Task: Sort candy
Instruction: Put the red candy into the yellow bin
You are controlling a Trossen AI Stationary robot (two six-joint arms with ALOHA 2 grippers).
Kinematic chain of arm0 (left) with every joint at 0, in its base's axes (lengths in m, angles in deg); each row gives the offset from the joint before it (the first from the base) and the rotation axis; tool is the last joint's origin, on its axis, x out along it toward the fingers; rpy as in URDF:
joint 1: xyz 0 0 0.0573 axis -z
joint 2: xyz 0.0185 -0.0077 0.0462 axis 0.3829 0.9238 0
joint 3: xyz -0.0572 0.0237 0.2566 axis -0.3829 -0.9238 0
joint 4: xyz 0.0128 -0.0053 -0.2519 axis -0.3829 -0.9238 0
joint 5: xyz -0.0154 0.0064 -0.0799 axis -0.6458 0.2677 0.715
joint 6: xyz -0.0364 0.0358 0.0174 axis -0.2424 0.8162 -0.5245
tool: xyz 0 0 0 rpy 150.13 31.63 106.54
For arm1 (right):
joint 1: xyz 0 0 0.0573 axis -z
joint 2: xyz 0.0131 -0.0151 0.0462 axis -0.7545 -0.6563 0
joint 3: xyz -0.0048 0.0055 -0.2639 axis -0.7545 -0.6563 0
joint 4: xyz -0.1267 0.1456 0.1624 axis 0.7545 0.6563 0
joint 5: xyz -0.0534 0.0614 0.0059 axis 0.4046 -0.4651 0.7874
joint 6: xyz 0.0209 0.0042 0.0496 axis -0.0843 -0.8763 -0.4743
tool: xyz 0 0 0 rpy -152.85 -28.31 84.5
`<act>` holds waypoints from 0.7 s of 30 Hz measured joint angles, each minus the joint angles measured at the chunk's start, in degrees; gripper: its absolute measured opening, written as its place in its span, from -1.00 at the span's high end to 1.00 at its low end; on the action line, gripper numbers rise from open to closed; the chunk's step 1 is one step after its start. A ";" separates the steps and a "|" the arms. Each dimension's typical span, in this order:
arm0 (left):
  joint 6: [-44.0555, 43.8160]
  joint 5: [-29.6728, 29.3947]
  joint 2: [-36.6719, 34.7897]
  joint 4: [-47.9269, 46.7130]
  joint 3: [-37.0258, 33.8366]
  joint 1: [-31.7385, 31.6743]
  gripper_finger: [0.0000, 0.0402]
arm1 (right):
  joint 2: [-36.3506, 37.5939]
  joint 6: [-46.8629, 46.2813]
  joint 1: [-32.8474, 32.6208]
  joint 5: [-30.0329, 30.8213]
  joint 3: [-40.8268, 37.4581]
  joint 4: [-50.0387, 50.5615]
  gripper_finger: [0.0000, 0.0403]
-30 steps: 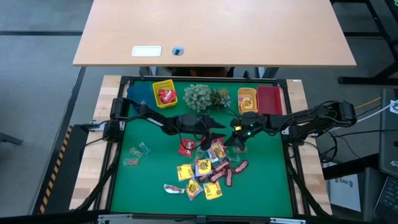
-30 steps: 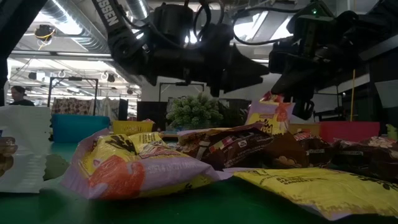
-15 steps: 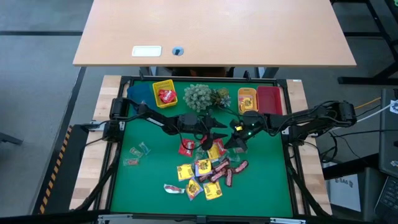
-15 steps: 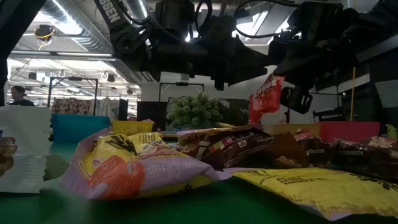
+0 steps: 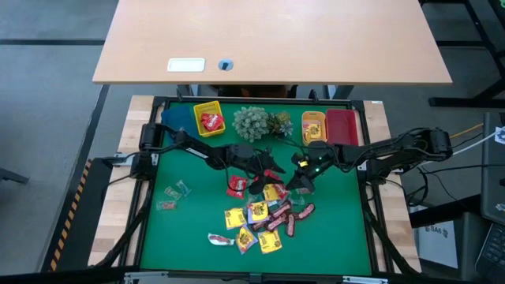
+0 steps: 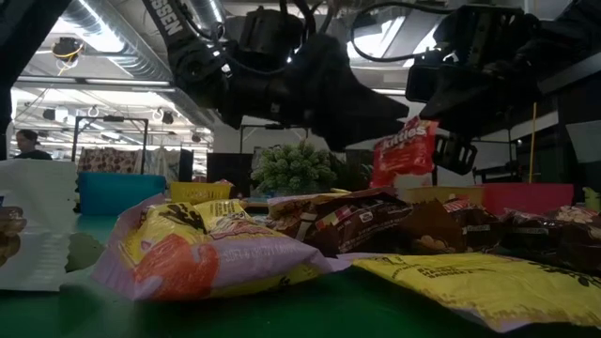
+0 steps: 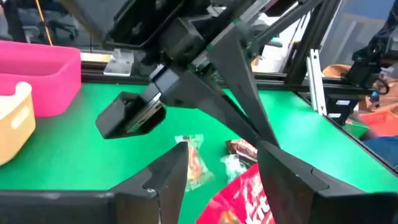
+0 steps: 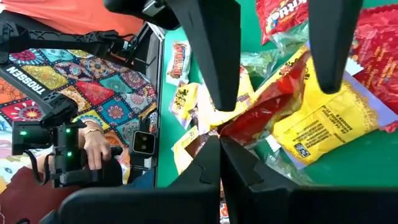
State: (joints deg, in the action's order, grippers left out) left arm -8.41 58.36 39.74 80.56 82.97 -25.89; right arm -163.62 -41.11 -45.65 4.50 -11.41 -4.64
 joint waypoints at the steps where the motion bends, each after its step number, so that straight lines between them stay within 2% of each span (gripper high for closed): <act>1: 0.01 0.02 0.00 -0.24 0.01 0.00 0.11 | 0.00 0.00 0.00 0.00 0.00 -0.04 1.00; 8: 3.41 6.04 0.00 -0.85 0.00 0.17 0.11 | 0.02 0.00 0.02 0.02 0.00 -1.06 1.00; 21: 3.17 6.10 0.00 -4.12 0.00 0.82 0.12 | 0.02 -1.68 0.02 1.41 0.00 -4.24 1.00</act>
State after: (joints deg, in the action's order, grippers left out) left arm -5.25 64.46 39.74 76.43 82.97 -25.07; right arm -163.60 -42.79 -45.62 5.92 -11.41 -8.89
